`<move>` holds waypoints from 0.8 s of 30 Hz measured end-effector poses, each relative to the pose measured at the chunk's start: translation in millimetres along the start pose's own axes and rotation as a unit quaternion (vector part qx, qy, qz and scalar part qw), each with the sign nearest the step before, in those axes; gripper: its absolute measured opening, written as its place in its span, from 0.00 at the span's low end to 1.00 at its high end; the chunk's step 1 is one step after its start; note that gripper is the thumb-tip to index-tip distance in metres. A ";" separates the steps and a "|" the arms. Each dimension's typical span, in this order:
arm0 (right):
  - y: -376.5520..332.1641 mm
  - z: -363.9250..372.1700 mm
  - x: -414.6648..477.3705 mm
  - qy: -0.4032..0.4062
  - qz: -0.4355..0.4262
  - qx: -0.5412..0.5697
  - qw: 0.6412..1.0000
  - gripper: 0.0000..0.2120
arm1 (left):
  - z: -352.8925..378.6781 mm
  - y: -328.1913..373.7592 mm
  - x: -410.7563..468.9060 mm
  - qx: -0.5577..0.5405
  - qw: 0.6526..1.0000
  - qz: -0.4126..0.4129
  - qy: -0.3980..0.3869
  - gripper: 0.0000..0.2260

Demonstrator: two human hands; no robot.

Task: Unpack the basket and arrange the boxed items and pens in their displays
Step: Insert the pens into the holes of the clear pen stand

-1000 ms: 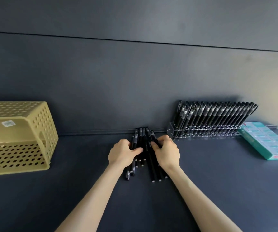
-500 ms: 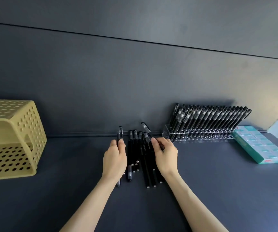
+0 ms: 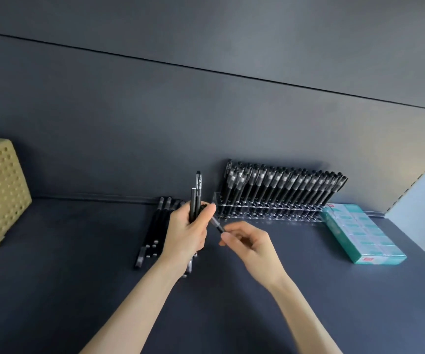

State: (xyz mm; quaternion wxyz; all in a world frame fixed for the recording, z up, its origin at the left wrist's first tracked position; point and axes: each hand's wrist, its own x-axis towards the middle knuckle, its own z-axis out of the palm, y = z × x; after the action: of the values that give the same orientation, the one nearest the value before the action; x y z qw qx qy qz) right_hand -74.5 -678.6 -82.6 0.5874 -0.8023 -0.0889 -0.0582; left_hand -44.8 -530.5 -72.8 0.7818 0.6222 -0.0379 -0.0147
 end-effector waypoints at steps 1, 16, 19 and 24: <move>1.1 -12.2 -1.6 -0.003 -0.002 -0.011 1.000 0.03 | 12.3 -2.7 -3.3 0.009 1.000 0.005 -0.001 0.10; 14.6 -92.5 34.8 0.083 -0.061 -0.057 0.993 0.15 | 70.5 -39.2 -7.8 0.043 0.990 0.060 0.121 0.09; 11.0 -90.8 49.6 0.107 -0.096 -0.026 0.989 0.27 | 66.6 -38.8 -3.9 0.057 0.987 0.082 0.126 0.09; 5.9 -85.1 70.1 0.162 -0.141 -0.040 0.976 0.28 | 61.4 -38.9 6.4 0.098 0.978 0.136 0.121 0.08</move>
State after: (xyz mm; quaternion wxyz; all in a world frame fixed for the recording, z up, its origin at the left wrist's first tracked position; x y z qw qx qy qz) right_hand -3.8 -756.3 -48.5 0.5470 -0.7848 -0.1022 -0.2730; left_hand -42.2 -599.4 -96.7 0.7105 0.6819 -0.0288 0.1713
